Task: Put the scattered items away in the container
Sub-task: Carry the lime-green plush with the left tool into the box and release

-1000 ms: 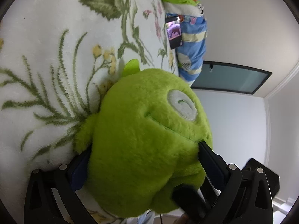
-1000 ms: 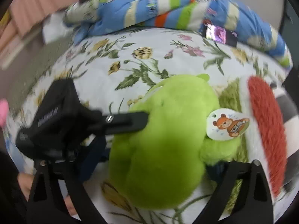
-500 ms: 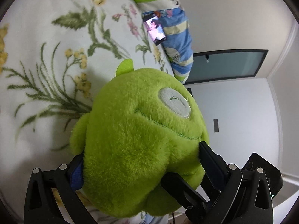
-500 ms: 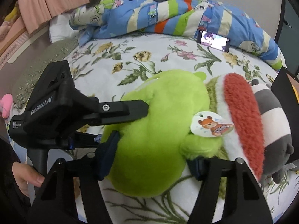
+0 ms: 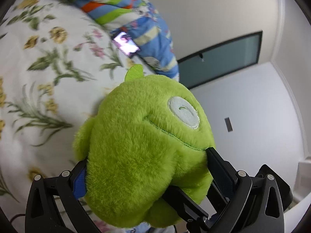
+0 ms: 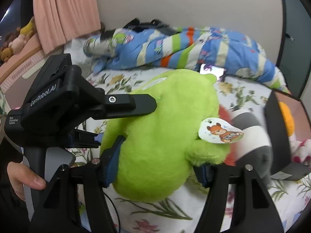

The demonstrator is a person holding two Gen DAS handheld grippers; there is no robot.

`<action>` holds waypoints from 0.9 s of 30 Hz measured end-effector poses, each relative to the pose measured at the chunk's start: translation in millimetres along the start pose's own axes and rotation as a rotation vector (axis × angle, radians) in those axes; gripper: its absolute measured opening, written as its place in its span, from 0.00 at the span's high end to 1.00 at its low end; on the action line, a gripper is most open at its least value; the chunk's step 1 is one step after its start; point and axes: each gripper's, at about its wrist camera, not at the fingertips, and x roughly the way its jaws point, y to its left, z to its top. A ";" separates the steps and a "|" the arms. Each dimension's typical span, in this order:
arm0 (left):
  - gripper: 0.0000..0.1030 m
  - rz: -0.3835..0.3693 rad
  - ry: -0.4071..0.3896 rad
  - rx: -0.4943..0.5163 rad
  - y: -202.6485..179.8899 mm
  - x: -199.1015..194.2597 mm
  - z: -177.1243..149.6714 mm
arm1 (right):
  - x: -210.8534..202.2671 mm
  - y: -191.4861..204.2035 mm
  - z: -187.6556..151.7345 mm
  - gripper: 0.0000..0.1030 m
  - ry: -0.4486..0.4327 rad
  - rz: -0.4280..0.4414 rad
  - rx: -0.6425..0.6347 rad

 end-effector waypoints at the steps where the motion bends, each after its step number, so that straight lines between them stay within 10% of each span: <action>1: 0.01 -0.001 0.005 0.018 -13.0 5.7 -1.2 | -8.0 -6.4 0.5 0.38 -0.011 -0.007 0.007; 15: 0.01 -0.015 0.130 0.186 -162.9 145.9 2.7 | -93.6 -164.0 12.1 0.37 -0.139 -0.140 0.160; 27: 0.01 0.039 0.173 0.286 -239.3 278.6 28.8 | -89.9 -317.7 40.0 0.36 -0.146 -0.128 0.312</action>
